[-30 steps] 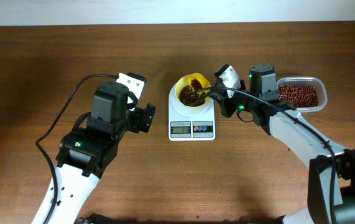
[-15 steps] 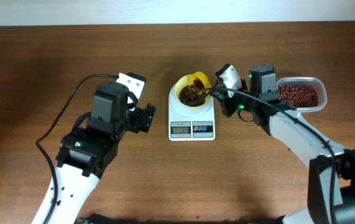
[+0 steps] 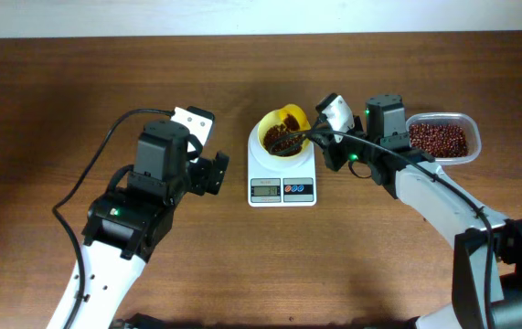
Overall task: Scoop item into bowl and weigh 50g on scale
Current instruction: 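Tilt the scoop to pour beans into the yellow bowl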
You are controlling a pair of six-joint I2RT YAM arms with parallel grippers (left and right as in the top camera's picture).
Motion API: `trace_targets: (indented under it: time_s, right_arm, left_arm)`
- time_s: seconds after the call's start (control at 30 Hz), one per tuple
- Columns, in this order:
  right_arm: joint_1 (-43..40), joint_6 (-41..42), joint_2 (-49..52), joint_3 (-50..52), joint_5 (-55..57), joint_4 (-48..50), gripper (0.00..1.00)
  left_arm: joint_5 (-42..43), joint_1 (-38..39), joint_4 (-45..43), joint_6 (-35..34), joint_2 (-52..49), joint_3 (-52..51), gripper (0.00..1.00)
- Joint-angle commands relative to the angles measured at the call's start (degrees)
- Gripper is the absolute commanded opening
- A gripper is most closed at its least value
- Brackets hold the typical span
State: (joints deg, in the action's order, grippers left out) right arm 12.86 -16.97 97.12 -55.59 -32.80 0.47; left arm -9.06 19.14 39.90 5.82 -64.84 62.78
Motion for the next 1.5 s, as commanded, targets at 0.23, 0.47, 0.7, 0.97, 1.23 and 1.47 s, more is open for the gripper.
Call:
trace_targets:
  time_s: [0.23,0.47,0.7,0.97,1.23,1.47]
  right_arm:
    - [0.6,0.9,-1.8,-0.1,-1.2,0.5,0.04]
    - [0.7,4.2,-1.8,-0.2,-1.0,-0.3,0.04]
    - [0.7,4.2,-2.0,-1.1,-4.9,0.4,0.04]
    - [0.8,-2.3,-3.4,-1.3,0.7,-1.5,0.04]
    - [4.9,-5.7,-5.1,-1.2,10.6,-2.6,0.04]
    - [5.9,-5.7,-7.3,-1.3,10.6,-4.1,0.04]
  left_arm:
    - [-0.4,-0.2,0.1,0.3,-0.1,0.6,0.99]
    - [-0.4,-0.2,0.1,0.3,-0.1,0.6,0.99]
    - [-0.4,-0.2,0.1,0.3,-0.1,0.6,0.99]
    - [-0.4,-0.2,0.1,0.3,-0.1,0.6,0.99]
    - [-0.4,-0.2,0.1,0.3,-0.1,0.6,0.99]
    - [-0.4,-0.2,0.1,0.3,-0.1,0.6,0.99]
